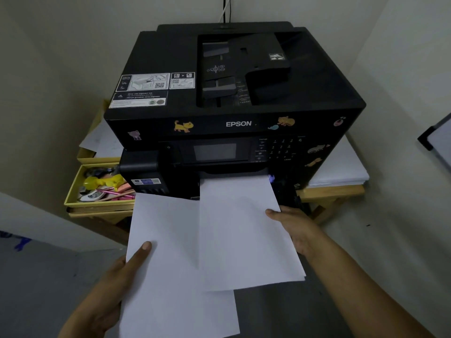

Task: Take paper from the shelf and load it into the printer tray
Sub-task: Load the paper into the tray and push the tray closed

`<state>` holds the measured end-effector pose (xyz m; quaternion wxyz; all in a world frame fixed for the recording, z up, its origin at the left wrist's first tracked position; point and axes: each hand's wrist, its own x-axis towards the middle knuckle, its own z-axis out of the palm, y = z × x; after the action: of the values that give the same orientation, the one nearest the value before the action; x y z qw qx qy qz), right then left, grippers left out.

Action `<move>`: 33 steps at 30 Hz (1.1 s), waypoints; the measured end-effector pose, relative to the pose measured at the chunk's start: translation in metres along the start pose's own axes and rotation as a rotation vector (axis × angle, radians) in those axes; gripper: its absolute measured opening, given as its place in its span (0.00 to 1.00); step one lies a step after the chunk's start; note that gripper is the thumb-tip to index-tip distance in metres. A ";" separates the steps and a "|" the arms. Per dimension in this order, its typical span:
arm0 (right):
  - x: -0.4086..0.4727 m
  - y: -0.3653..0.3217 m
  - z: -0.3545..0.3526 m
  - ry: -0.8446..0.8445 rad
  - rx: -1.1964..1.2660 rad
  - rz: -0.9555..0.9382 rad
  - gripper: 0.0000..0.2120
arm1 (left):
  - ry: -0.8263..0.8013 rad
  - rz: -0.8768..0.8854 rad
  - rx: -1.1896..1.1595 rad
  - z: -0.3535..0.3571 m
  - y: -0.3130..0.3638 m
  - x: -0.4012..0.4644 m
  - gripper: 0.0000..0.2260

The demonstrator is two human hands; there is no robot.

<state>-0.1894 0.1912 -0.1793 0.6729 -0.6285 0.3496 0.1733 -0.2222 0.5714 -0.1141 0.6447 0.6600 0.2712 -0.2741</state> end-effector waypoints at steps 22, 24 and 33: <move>0.015 -0.021 0.000 -0.065 0.088 0.000 0.13 | 0.002 -0.037 0.043 -0.007 0.010 0.003 0.22; 0.007 -0.017 -0.006 -0.067 0.011 0.016 0.12 | 0.013 -0.051 0.046 -0.008 0.010 0.003 0.23; -0.007 0.005 -0.013 -0.023 -0.206 -0.062 0.07 | 0.046 -0.052 0.042 -0.007 0.009 0.004 0.22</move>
<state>-0.2008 0.1804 -0.1779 0.6136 -0.7028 0.3024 0.1949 -0.2130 0.5782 -0.1104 0.6169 0.6723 0.2975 -0.2810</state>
